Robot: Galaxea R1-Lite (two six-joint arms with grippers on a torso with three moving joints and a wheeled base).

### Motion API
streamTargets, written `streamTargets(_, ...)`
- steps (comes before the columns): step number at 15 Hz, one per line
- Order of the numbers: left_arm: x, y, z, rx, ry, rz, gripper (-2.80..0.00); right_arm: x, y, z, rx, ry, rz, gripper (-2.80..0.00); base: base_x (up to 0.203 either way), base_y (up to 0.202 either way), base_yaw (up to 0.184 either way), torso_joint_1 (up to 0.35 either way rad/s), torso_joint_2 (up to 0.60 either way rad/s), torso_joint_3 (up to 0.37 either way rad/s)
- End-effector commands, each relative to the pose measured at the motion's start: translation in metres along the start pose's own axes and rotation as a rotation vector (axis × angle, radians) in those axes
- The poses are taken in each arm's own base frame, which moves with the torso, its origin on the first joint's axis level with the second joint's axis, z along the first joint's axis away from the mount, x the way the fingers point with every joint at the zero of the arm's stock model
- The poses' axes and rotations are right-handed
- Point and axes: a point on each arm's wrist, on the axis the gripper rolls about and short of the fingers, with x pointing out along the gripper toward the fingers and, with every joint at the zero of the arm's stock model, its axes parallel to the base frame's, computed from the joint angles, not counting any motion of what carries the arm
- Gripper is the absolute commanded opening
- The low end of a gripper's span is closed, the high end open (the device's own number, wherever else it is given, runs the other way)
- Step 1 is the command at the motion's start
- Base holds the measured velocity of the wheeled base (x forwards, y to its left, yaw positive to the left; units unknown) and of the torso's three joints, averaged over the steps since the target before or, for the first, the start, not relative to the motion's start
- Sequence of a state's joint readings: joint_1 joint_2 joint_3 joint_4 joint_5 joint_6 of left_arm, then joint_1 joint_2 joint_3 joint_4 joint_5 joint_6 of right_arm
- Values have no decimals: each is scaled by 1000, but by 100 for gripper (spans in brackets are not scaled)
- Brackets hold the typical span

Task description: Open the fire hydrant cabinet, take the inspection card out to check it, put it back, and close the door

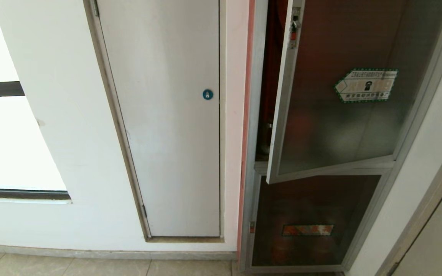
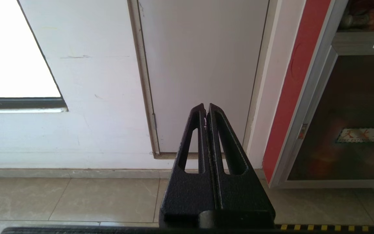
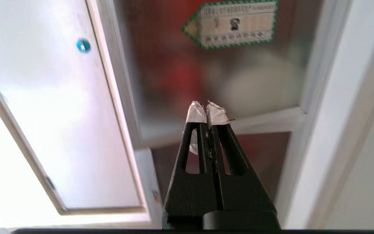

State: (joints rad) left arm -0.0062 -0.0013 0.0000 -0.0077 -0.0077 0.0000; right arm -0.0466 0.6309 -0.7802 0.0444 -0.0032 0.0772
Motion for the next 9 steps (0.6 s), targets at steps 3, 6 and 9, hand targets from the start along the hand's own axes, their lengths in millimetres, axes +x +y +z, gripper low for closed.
streamTargets(3,0,0,0,0,1,0,-280,-61,-2,-29,-85,-93,2,-280,0,0,0,0,0,0)
streamTargets(6,0,0,0,0,1,0,-280,-74,-4,-51,-119,-103,0,-280,0,0,0,0,0,0)
streamTargets(9,0,0,0,0,1,0,-280,-77,-6,-74,-134,-77,5,-280,0,0,0,0,0,0)
